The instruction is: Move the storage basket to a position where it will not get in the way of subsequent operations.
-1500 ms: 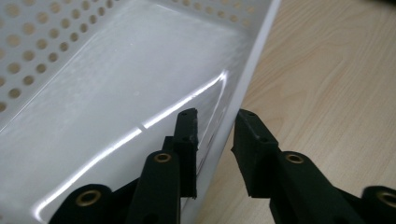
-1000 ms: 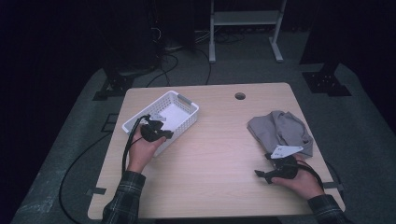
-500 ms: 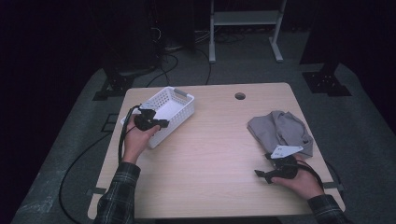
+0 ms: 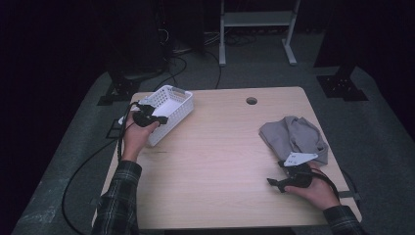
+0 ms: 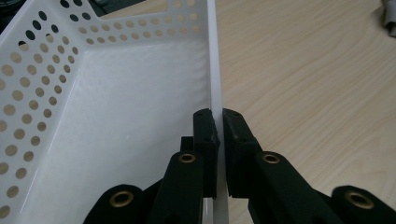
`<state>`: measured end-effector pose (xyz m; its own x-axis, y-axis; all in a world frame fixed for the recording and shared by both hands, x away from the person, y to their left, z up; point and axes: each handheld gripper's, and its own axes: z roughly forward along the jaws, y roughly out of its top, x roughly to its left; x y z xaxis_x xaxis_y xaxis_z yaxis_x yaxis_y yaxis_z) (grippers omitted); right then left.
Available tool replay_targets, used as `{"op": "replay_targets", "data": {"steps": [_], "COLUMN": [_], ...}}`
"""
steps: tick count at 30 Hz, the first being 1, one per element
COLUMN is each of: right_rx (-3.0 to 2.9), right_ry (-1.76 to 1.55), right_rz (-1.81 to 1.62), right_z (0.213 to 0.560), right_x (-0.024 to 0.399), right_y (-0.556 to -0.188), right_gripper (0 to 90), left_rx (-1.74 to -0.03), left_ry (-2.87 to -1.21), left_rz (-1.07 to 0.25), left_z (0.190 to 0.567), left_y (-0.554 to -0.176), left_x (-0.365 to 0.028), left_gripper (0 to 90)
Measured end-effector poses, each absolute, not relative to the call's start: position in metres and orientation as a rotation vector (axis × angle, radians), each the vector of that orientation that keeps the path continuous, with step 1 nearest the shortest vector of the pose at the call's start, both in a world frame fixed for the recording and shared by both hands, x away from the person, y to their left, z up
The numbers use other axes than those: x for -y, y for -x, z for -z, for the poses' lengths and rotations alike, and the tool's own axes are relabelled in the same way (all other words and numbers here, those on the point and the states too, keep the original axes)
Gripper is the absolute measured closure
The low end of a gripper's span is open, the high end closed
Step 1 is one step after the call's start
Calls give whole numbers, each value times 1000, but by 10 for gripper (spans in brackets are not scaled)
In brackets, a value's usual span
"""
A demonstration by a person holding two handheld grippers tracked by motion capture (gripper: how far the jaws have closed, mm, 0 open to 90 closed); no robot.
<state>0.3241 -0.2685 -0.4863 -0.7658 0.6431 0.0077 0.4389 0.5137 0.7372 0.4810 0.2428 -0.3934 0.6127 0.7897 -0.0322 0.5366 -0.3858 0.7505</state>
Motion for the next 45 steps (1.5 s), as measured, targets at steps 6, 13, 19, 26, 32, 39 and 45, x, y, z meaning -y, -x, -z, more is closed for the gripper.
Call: {"op": "replay_targets", "data": {"steps": [6, 13, 19, 26, 32, 39, 45], "right_rx": [-2486, -2473, -2471, -2471, -2471, -2470, -2470], "right_ry": [-919, -934, -943, -943, -943, -943, -943], "right_rz": [-1100, -1097, -1093, -1093, -1093, -1093, -1093], "right_z": [486, 486, 486, 486, 486, 486, 486], "right_x": [268, 268, 268, 268, 268, 268, 268], "right_y": [-324, -326, -326, -326, -327, -327, -327], "right_gripper": [163, 163, 163, 163, 163, 163, 163], "left_rx": [-1061, -1091, -1117, -1135, -1146, -1118, -1083], "left_ry": [-2087, -2109, -2119, -2123, -2068, -2021, -2042], "left_rz": [-447, -482, -503, -497, -476, -488, -482], "left_z": [394, 397, 404, 415, 415, 408, 399], "left_y": [-491, -505, -515, -519, -516, -513, -505], "left_x": [-250, -256, -256, -254, -256, -254, -249], "left_gripper": [846, 845, 844, 836, 697, 551, 484]}}
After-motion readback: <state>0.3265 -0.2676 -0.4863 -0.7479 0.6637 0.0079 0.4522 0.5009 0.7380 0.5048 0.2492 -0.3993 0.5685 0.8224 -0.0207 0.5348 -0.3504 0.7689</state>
